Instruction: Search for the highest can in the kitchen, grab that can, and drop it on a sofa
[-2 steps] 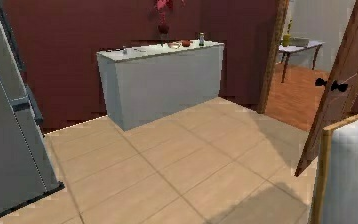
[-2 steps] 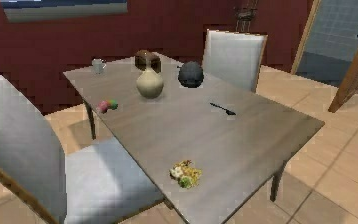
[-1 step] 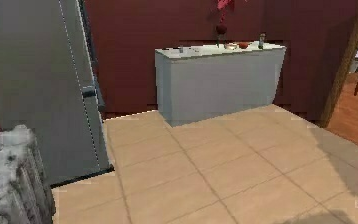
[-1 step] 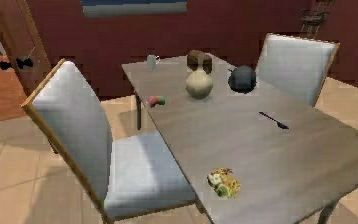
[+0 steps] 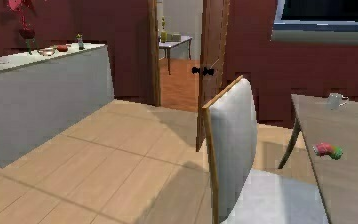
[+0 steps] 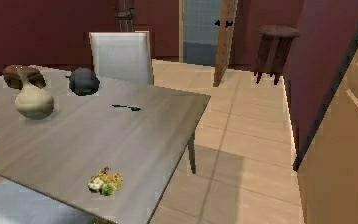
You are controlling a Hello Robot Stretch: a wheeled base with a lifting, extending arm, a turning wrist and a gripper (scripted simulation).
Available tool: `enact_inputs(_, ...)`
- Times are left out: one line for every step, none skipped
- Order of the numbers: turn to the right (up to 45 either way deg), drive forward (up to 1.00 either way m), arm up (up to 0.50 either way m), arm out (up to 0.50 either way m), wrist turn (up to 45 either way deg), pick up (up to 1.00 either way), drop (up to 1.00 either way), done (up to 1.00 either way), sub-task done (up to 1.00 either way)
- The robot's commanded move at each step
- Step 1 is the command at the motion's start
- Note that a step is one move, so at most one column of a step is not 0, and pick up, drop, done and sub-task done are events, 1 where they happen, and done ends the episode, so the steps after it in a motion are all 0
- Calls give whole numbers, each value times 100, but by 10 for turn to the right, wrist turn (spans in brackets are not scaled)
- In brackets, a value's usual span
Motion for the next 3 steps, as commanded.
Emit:
enact_inputs(180, 0, 0, 0, 0, 0, 0, 0, 0)
enact_inputs(0, 55, 0, 0, 0, 0, 0, 0, 0)
enact_inputs(-390, 0, 0, 0, 0, 0, 0, 0, 0)
